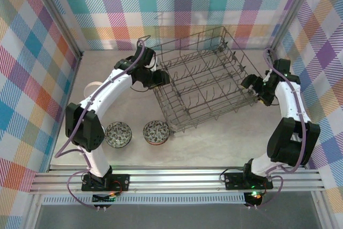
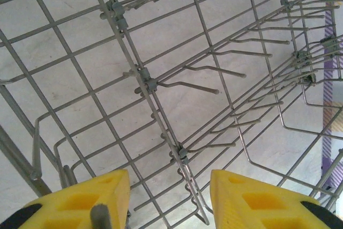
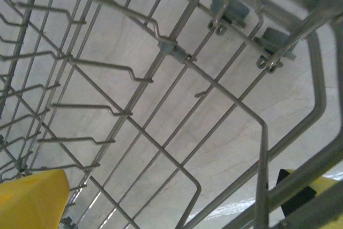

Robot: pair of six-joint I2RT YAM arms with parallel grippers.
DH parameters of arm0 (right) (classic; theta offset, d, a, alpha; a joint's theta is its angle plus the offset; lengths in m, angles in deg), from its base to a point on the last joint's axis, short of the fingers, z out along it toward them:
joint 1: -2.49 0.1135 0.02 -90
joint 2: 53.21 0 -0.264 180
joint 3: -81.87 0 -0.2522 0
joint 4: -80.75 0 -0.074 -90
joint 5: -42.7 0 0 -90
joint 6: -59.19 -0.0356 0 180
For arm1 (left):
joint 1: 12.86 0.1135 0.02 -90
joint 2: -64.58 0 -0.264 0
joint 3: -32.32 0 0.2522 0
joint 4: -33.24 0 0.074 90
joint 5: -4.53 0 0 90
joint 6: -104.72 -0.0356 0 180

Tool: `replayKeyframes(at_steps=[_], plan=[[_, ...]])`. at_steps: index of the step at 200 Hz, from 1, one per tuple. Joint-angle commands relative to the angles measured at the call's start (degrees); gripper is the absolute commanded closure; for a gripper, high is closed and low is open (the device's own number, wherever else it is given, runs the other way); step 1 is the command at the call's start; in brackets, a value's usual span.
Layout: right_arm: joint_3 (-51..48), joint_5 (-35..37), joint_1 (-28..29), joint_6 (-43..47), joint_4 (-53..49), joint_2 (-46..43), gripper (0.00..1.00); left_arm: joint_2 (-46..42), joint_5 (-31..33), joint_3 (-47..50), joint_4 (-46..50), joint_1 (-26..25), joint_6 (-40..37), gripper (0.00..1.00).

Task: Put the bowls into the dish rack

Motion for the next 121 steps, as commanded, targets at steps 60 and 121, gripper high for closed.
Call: replayKeyframes(at_steps=[60, 121], plan=[[7.7, -3.4, -1.2, 1.6, 3.8, 3.0, 0.01, -2.7, -4.7, 0.2, -0.7, -6.9, -0.4, 0.60], [7.4, -4.3, -2.0, 3.0, 3.5, 2.4, 0.01, -2.1, -3.3, -1.5, -1.0, -10.9, 1.0, 0.61]])
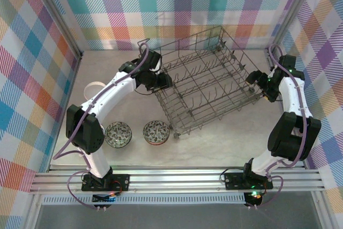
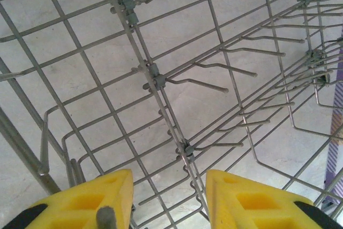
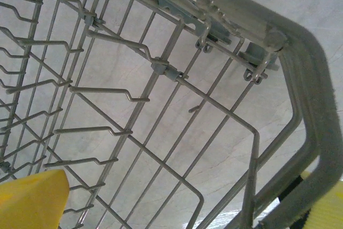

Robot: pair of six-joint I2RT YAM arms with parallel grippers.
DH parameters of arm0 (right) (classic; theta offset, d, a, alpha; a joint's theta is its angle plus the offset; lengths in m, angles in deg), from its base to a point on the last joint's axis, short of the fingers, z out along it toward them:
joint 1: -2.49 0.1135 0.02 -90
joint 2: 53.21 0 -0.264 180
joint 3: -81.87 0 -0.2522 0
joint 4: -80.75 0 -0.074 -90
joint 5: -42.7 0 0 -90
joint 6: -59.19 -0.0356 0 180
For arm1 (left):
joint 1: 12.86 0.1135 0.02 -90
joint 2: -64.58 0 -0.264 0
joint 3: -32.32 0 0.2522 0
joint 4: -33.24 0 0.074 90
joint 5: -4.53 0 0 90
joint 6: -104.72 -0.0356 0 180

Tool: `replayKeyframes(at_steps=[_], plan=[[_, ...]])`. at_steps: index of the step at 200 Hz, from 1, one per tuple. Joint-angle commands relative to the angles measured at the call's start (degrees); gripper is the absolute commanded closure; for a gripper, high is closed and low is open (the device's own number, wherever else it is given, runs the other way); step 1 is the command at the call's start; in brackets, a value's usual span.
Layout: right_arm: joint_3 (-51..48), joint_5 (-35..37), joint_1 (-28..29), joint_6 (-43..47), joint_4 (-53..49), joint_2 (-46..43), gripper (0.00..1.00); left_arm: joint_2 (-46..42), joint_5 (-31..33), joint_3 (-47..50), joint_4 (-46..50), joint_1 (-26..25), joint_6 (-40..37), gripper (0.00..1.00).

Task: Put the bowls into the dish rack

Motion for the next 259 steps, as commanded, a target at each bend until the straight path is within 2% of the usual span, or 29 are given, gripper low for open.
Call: replayKeyframes(at_steps=[1, 77, 93, 119, 155, 190, 224, 246, 259], plan=[[2.8, -4.5, 0.1, 2.0, 4.2, -0.9, 0.01, -1.3, -9.2, -1.6, -2.4, -6.2, -6.2, 0.61], [6.1, -3.0, -0.7, 3.9, 2.2, -0.6, 0.01, -1.1, -6.1, -1.5, -2.3, -8.4, -4.8, 0.59], [5.9, -1.8, -0.7, 4.4, 1.6, -1.4, 0.01, -1.8, -4.2, -2.0, -1.0, -8.5, -5.5, 0.51], [5.3, 0.9, -0.8, 5.7, 0.4, -3.2, 0.01, -3.3, -0.5, -3.5, 2.3, -7.9, -8.0, 0.27], [4.0, 3.6, -0.7, 7.2, -1.1, -5.8, 0.01, -5.4, 0.9, -6.2, 6.4, -5.5, -11.6, 0.18], [2.7, 6.5, -0.7, 8.8, -2.6, -7.5, 0.01, -7.7, -0.6, -6.9, 11.7, -1.6, -15.3, 0.17], [2.3, 7.7, -0.6, 9.8, -3.8, -9.2, 0.01, -11.5, -2.9, -3.6, 16.7, 4.8, -18.6, 0.19], [2.9, 8.2, 0.2, 10.2, -5.1, -10.2, 0.01, -14.5, -4.9, 0.6, 18.3, 9.2, -19.7, 0.23], [3.1, 8.4, 1.3, 10.6, -5.6, -10.7, 0.01, -15.9, -3.8, 3.4, 20.1, 10.5, -21.1, 0.27]])
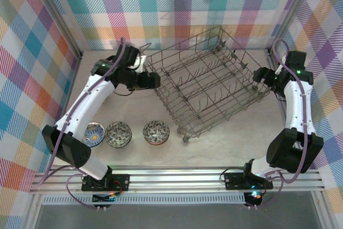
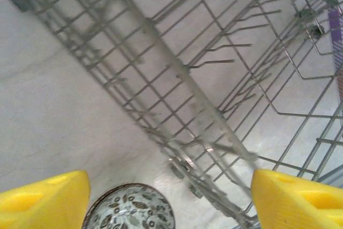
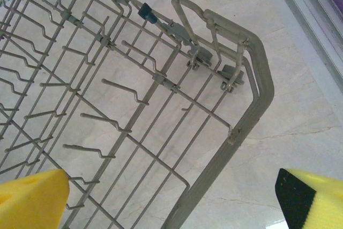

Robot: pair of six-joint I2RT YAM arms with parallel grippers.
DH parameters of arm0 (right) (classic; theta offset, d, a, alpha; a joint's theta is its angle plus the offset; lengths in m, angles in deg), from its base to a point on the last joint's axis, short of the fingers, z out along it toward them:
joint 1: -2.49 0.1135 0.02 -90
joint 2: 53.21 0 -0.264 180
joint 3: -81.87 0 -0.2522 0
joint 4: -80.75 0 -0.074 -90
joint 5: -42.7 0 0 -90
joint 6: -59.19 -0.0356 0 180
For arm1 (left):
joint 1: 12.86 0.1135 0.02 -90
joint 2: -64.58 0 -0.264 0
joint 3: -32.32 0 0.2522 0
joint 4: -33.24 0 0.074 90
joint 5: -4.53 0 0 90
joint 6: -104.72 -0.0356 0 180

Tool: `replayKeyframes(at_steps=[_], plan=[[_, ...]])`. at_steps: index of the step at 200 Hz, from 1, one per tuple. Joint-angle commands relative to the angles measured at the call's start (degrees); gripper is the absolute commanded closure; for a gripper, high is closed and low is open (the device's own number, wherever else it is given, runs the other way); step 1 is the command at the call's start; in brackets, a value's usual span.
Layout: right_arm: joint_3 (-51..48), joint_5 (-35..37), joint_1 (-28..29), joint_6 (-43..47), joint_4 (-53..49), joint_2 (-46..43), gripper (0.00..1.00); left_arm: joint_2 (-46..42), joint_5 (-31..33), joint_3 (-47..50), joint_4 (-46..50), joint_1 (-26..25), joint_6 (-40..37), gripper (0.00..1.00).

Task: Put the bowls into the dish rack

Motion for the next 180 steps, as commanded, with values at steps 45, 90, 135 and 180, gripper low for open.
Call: replayKeyframes(at_steps=[45, 90, 135, 180], plan=[[0.7, 2.7, 6.5, 2.5, -4.0, -2.6, 0.01, -6.2, 0.2, 16.3, 8.4, 3.1, -4.3, 0.38], [1.2, 4.5, 10.2, 2.6, -4.8, -0.4, 0.01, -5.3, -1.2, 25.6, 6.3, 1.4, -1.9, 0.43], [-0.2, 4.5, 10.9, 1.9, -4.2, -1.1, 0.01, -0.8, 4.1, 27.6, 7.2, -2.7, 2.0, 0.48], [-1.8, 5.9, 10.9, 2.0, -4.1, -3.0, 0.01, 2.9, 3.4, 26.6, 8.0, -5.1, 5.2, 0.54]])
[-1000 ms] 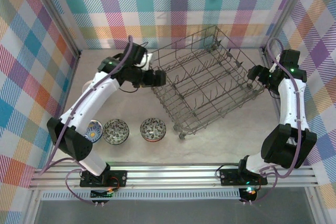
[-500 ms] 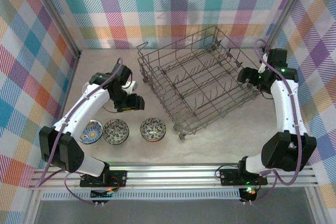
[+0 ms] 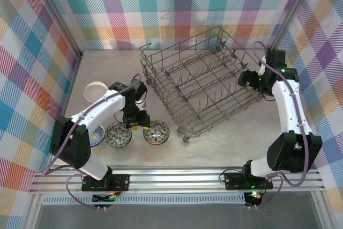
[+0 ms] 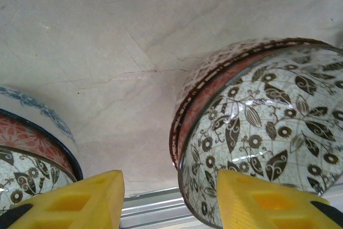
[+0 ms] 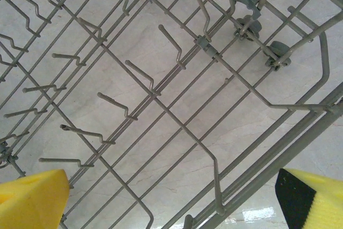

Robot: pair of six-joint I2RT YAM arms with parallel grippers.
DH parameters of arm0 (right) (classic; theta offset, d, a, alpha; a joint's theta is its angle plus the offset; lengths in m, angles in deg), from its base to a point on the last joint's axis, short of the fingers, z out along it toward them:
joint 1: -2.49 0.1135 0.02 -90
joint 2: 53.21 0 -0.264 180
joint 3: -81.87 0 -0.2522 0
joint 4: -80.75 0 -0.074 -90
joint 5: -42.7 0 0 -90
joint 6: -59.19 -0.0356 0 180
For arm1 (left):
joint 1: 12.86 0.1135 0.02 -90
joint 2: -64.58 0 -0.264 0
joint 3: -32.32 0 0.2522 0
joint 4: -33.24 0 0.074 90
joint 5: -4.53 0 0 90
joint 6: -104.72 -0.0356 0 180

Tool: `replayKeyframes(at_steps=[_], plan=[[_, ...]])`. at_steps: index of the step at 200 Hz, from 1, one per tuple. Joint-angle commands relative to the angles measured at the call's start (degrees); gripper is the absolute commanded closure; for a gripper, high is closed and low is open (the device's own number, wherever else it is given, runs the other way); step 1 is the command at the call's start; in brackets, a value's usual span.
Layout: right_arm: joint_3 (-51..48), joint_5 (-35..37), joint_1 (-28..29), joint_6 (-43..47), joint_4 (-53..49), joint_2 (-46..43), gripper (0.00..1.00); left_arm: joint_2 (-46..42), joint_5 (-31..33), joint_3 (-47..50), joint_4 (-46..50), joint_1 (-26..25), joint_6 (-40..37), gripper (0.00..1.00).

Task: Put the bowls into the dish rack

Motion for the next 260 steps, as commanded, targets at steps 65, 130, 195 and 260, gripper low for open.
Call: replayKeyframes(at_steps=[65, 130, 195, 260], plan=[[-4.8, 1.3, 0.3, 0.5, 0.2, -3.5, 0.01, 4.4, 0.3, -0.1, 1.4, -2.4, 3.3, 0.67], [-5.0, 1.2, 0.3, 0.8, 0.5, -3.5, 0.01, 7.0, -0.6, -1.5, 2.7, -2.7, 1.1, 0.69], [-5.2, 1.1, 0.3, 0.8, 0.9, -3.2, 0.01, 7.6, -1.9, -2.2, 1.7, -3.0, 1.4, 0.78], [-5.2, 0.8, 0.3, 0.6, 1.4, -2.8, 0.01, 8.3, -2.0, -3.6, 2.4, -3.3, 1.0, 0.85]])
